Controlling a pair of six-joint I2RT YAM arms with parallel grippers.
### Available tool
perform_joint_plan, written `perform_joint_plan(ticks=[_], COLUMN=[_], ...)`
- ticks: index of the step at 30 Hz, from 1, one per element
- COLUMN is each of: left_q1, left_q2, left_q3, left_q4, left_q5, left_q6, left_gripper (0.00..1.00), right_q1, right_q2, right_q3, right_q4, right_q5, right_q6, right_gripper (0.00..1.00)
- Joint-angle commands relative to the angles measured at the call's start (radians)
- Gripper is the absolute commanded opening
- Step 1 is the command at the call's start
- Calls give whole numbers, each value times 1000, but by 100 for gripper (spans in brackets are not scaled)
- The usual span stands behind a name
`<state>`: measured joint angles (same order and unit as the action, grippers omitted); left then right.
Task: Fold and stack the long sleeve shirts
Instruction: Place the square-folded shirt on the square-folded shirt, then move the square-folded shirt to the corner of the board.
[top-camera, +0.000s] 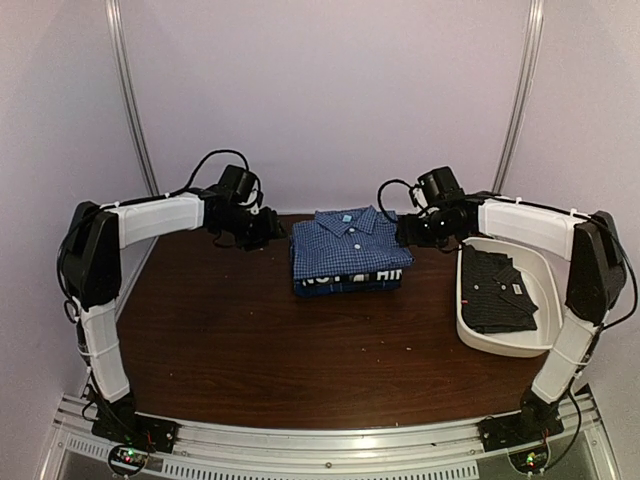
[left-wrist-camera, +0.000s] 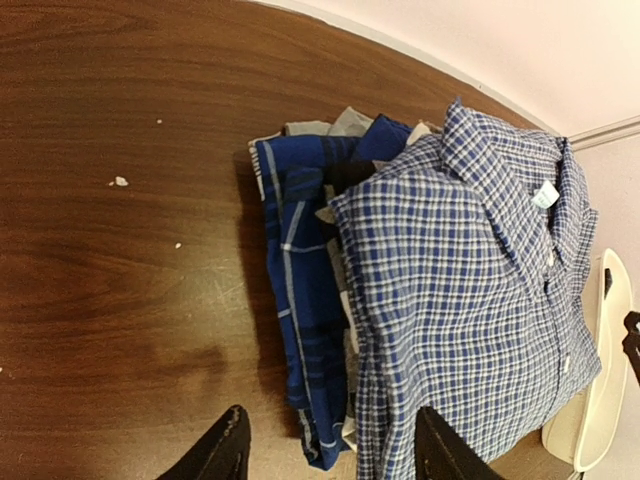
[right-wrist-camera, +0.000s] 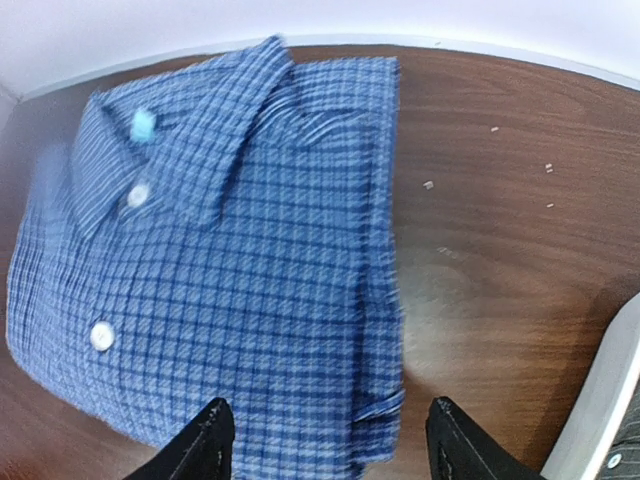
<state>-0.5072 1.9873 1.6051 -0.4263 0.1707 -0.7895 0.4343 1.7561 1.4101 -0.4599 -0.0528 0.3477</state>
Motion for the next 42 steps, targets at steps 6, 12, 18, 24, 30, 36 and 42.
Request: perform_joint_plan(ticks=[6, 12, 18, 24, 30, 36, 42], left_q1=[50, 52, 52, 60, 77, 81, 86], left_q2=[-166, -254, -332, -375, -403, -424, -435], left_q3=[-149, -186, -215, -241, -264, -271, -280], left_q4=[37, 37, 37, 27, 27, 26, 26], left_q5=[-23, -23, -52, -68, -68, -76, -79], left_q6=[30, 30, 38, 51, 53, 54, 54], left_gripper=[57, 57, 57, 57, 57, 57, 57], right_q1=[313, 432, 450, 470, 496, 561, 573], right_q2=[-124, -46, 54, 169, 250, 349, 489], right_q3=[-150, -198, -170, -84, -22, 106, 298], right_q4=[45, 114, 185, 208, 230, 212, 171], right_q5=[79, 80, 92, 77, 55, 14, -1], right_q6=[142, 236, 292, 316, 322, 271, 201], right_gripper=[70, 75, 80, 83, 100, 100, 100])
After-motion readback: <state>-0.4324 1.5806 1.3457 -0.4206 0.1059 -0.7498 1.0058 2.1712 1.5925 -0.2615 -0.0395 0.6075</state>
